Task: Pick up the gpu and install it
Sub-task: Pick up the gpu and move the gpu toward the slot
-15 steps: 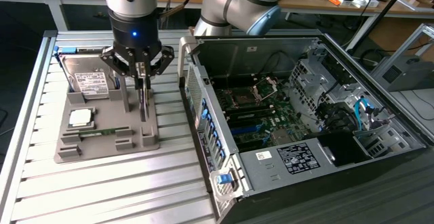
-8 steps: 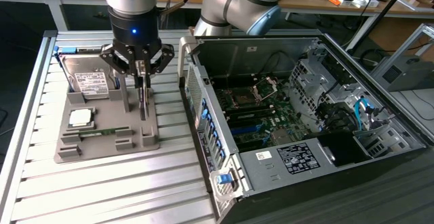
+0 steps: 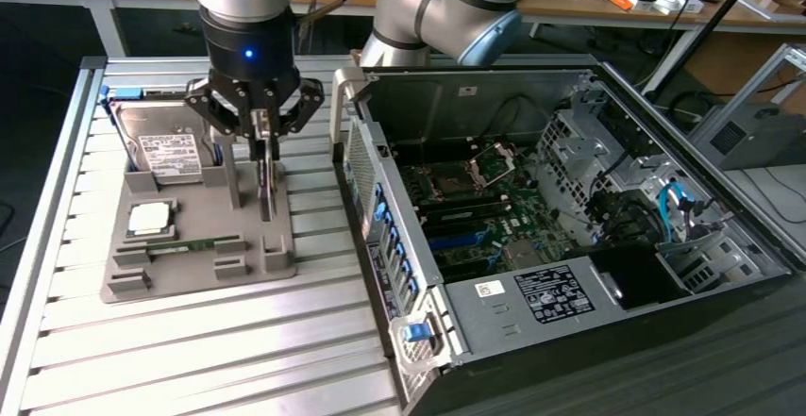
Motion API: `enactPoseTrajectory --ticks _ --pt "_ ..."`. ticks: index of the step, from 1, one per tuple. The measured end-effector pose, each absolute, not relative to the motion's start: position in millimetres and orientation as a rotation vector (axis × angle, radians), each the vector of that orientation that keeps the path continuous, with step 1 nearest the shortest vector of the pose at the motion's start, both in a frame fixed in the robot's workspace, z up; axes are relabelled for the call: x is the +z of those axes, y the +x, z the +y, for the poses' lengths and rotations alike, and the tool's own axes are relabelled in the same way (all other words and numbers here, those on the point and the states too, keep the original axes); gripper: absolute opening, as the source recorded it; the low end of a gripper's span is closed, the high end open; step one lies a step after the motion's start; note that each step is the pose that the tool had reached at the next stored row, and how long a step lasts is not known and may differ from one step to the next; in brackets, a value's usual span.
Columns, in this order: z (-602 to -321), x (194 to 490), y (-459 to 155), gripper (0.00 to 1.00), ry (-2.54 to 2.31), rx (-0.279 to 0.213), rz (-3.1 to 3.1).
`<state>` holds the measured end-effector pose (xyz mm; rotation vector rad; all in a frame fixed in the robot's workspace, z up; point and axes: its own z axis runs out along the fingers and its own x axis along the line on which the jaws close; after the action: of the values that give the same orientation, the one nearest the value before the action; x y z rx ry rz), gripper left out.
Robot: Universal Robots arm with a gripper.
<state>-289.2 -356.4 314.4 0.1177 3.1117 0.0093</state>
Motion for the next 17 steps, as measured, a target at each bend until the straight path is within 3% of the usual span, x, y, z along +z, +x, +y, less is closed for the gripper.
enactPoseTrajectory --ticks 17 --pt "-356.4 322.3 -289.2 0.27 0.118 0.009 3.112"
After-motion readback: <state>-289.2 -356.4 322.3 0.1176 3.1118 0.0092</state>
